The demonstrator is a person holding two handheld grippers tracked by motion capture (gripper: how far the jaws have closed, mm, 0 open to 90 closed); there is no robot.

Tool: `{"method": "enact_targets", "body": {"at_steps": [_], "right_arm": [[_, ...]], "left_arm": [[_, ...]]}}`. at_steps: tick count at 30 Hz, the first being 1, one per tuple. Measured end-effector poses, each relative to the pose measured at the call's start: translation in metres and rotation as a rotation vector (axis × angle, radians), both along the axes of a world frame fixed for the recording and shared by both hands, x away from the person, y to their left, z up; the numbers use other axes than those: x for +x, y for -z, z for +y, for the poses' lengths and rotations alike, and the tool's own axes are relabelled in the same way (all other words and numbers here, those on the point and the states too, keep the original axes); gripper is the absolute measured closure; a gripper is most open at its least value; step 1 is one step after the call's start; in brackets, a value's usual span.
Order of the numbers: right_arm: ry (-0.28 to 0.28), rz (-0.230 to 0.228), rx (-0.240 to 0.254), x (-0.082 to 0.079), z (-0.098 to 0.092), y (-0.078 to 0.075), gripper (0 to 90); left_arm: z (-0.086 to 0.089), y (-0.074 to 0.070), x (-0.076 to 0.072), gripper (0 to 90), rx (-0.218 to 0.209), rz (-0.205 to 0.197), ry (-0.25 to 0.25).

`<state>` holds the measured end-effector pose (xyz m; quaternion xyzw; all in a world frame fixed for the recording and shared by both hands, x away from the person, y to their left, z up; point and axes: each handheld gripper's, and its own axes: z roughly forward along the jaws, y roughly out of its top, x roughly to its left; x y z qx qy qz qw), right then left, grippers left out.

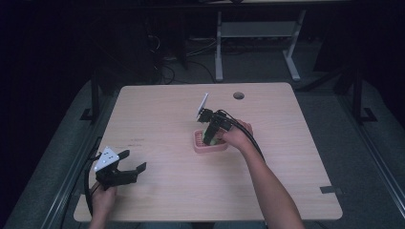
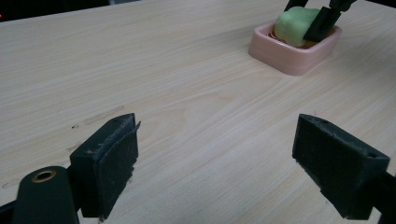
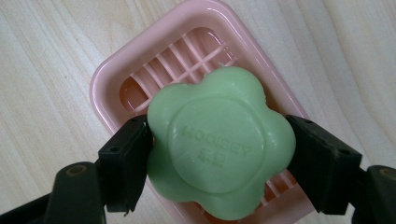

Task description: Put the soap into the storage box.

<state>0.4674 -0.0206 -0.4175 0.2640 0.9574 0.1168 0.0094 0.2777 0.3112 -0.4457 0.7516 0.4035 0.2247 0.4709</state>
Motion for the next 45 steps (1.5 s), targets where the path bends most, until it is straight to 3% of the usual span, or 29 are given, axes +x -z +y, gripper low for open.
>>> {"method": "enact_targets", "body": {"at_steps": [15, 25, 45], "right_arm": [[0.011, 0.000, 0.056, 0.000, -0.009, -0.008, 25.7], [0.010, -0.003, 0.052, -0.002, -0.011, -0.010, 25.2], [0.013, -0.022, 0.094, -0.009, -0.024, -0.022, 24.2]], "left_arm": [[-0.001, 0.001, 0.001, 14.1, -0.002, 0.003, -0.006], [0.000, 0.000, 0.000, 14.1, 0.001, 0.005, -0.001], [0.000, 0.001, -0.001, 14.1, 0.008, 0.000, 0.000]]}}
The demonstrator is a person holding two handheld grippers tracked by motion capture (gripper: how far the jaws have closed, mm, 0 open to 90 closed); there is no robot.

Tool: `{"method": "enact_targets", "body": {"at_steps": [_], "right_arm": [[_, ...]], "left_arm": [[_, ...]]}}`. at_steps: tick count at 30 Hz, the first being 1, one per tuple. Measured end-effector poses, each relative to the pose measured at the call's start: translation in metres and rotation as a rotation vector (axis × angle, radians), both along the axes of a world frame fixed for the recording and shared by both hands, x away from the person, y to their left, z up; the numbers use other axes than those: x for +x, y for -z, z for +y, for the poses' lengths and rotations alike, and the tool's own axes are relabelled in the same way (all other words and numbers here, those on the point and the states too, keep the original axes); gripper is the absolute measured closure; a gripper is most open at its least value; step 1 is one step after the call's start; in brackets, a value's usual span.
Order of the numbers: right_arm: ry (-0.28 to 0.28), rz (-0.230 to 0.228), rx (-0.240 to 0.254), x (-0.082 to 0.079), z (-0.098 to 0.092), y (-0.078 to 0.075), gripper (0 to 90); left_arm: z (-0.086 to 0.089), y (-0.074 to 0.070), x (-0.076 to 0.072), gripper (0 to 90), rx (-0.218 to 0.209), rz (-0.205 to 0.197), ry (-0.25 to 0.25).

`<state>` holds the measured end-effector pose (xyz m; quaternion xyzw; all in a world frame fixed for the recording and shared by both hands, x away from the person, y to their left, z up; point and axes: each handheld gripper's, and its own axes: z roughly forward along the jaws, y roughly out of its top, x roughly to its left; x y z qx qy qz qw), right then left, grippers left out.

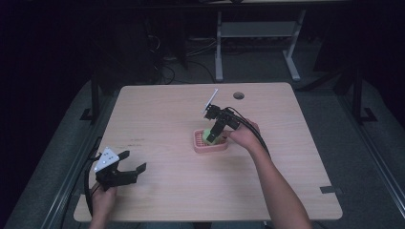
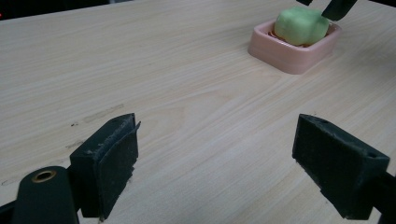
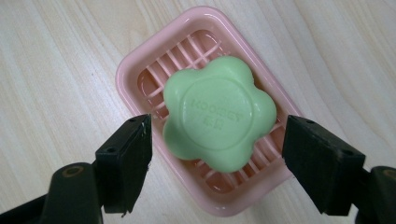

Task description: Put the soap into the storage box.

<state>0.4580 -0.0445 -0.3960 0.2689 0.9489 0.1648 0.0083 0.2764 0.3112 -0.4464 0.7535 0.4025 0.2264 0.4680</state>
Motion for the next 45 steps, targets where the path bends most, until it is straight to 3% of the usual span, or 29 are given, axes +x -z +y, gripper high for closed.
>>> {"method": "enact_targets", "body": {"at_steps": [18, 45], "right_arm": [[0.020, -0.016, 0.034, -0.004, -0.018, -0.012, 24.1], [0.039, -0.047, 0.047, -0.018, -0.048, -0.025, 24.4]], "left_arm": [[0.000, 0.001, 0.000, 14.1, 0.002, 0.005, 0.004], [0.000, 0.000, 0.000, 14.0, 0.007, 0.000, 0.003]]}}
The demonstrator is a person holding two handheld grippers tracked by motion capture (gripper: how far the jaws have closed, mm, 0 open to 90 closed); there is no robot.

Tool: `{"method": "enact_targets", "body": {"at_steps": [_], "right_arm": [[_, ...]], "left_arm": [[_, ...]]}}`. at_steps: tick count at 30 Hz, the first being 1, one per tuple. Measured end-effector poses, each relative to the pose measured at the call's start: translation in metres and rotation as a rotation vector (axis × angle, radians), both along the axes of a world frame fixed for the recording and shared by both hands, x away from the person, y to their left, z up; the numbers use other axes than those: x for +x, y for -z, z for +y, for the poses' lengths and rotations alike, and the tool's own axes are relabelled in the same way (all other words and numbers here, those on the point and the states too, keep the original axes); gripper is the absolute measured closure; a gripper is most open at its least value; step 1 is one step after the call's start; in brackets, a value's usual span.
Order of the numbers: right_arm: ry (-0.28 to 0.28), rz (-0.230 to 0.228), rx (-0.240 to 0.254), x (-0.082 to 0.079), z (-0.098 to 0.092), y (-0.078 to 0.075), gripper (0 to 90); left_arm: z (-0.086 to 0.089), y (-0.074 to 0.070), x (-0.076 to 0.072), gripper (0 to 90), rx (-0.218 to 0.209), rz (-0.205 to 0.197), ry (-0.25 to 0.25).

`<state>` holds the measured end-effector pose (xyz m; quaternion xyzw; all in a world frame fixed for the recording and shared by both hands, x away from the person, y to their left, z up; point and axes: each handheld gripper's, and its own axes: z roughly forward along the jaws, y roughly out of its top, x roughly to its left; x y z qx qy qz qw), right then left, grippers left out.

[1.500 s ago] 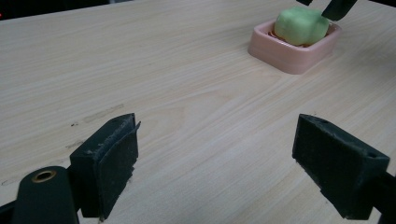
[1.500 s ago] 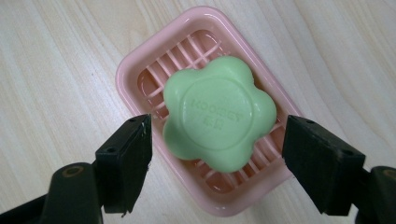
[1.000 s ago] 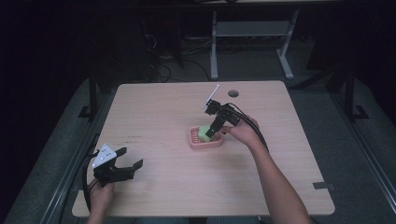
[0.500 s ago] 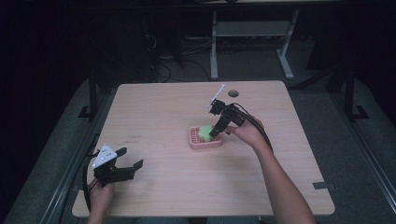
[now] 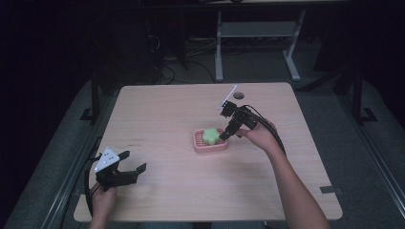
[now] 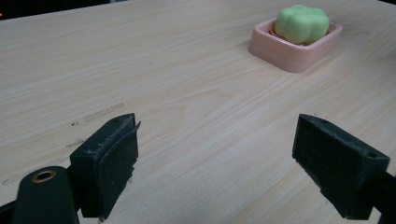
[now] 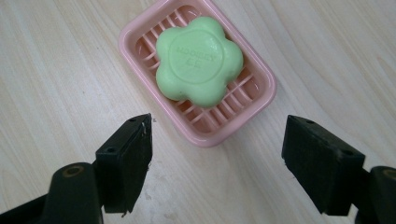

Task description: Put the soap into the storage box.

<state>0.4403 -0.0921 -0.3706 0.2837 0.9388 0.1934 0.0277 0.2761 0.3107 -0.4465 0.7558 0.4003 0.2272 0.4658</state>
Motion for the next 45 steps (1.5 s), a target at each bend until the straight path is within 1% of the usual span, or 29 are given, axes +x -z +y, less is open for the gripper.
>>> {"method": "enact_targets", "body": {"at_steps": [3, 7, 10, 13, 15, 22, 28, 35, 37, 39, 41, 45], "right_arm": [[0.005, -0.002, 0.012, -0.001, -0.004, 0.001, 24.4], [0.015, 0.004, 0.012, -0.003, -0.010, 0.004, 24.4], [0.022, 0.013, 0.012, -0.004, -0.014, 0.007, 24.3], [0.025, 0.031, 0.003, -0.005, -0.017, 0.010, 23.8], [0.026, 0.021, 0.010, -0.007, -0.020, 0.010, 24.0], [0.040, 0.020, 0.022, -0.011, -0.032, 0.013, 24.0], [0.052, 0.028, 0.025, -0.015, -0.040, 0.016, 24.0], [0.053, 0.024, 0.032, -0.021, -0.047, 0.020, 23.9], [0.056, 0.035, 0.031, -0.022, -0.049, 0.020, 24.0], [0.053, 0.022, 0.030, -0.024, -0.050, 0.021, 24.0], [0.051, 0.027, 0.034, -0.026, -0.052, 0.021, 24.0], [0.051, 0.023, 0.032, -0.029, -0.056, 0.022, 24.0]], "left_arm": [[0.000, 0.000, 0.000, 14.1, 0.004, 0.001, -0.001], [0.000, 0.000, 0.000, 14.1, 0.001, -0.001, -0.001], [-0.001, 0.000, 0.000, 14.1, -0.001, 0.005, -0.002], [-0.001, 0.001, 0.000, 14.1, -0.001, 0.004, -0.001], [-0.001, 0.001, 0.000, 14.1, 0.000, 0.005, -0.001], [-0.002, 0.001, 0.000, 14.1, 0.008, 0.002, 0.003], [-0.002, 0.001, 0.000, 14.1, 0.007, 0.006, 0.002], [-0.002, 0.001, 0.000, 14.1, 0.009, 0.002, 0.003], [-0.002, 0.001, 0.000, 14.1, 0.010, 0.004, 0.002], [-0.002, 0.001, 0.000, 14.1, 0.008, 0.007, 0.002], [-0.002, 0.001, 0.000, 14.1, 0.009, 0.007, 0.001], [-0.002, 0.001, 0.000, 14.1, 0.007, 0.007, -0.001]]}}
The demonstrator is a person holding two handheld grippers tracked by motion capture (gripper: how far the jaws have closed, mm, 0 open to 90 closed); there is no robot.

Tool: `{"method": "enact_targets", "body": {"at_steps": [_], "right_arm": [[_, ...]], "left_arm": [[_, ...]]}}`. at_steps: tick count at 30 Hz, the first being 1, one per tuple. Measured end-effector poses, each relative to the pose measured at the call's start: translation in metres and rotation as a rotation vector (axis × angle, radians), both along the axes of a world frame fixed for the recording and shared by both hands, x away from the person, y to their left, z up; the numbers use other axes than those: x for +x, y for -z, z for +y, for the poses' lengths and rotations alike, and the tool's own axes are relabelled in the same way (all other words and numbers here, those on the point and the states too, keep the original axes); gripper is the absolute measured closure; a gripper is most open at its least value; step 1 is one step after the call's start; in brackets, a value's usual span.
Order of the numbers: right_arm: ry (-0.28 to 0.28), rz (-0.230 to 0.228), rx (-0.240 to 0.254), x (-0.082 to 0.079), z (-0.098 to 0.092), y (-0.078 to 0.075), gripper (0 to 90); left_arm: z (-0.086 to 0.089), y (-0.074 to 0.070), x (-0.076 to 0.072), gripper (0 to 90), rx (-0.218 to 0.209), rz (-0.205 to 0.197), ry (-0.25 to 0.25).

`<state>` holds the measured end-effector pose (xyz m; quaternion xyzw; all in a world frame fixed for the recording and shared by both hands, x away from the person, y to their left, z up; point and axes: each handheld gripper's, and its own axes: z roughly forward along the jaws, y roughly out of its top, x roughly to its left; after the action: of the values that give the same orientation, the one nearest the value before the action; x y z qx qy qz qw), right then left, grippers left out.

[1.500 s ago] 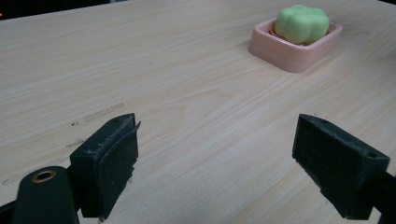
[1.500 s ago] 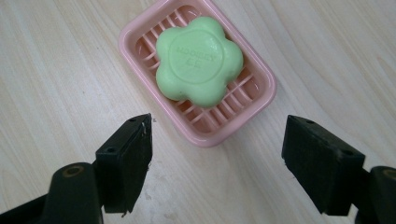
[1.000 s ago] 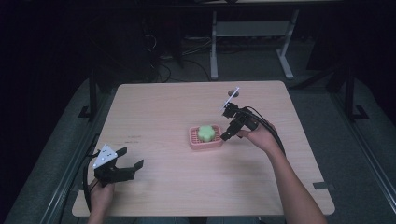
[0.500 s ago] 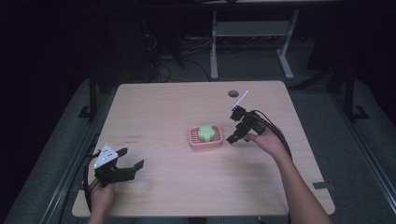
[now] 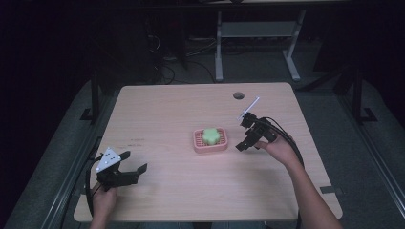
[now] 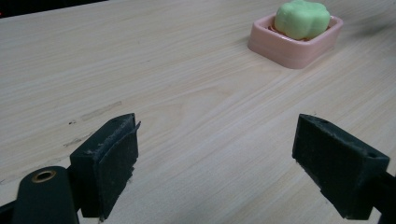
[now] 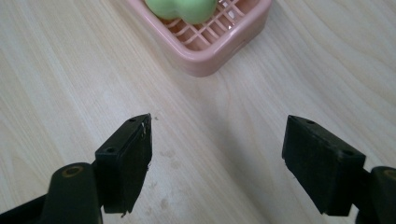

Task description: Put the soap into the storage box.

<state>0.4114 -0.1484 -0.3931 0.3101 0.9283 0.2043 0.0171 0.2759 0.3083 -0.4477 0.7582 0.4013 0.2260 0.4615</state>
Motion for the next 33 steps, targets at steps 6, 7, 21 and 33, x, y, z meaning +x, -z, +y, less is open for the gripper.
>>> {"method": "enact_targets", "body": {"at_steps": [6, 7, 21, 33], "right_arm": [[0.015, -0.001, 0.003, -0.004, -0.009, 0.002, 24.0], [0.013, 0.006, -0.001, -0.005, -0.010, 0.003, 23.9], [0.031, 0.007, -0.007, -0.017, -0.027, 0.011, 24.1], [0.043, -0.001, 0.007, -0.031, -0.041, 0.016, 24.1]], "left_arm": [[0.001, 0.000, 0.000, 14.1, 0.005, -0.004, 0.002], [0.001, 0.000, 0.000, 14.1, 0.004, -0.003, 0.001], [0.001, 0.000, 0.000, 14.1, 0.007, -0.002, 0.003], [0.001, 0.001, 0.000, 14.1, 0.010, 0.002, -0.001]]}}
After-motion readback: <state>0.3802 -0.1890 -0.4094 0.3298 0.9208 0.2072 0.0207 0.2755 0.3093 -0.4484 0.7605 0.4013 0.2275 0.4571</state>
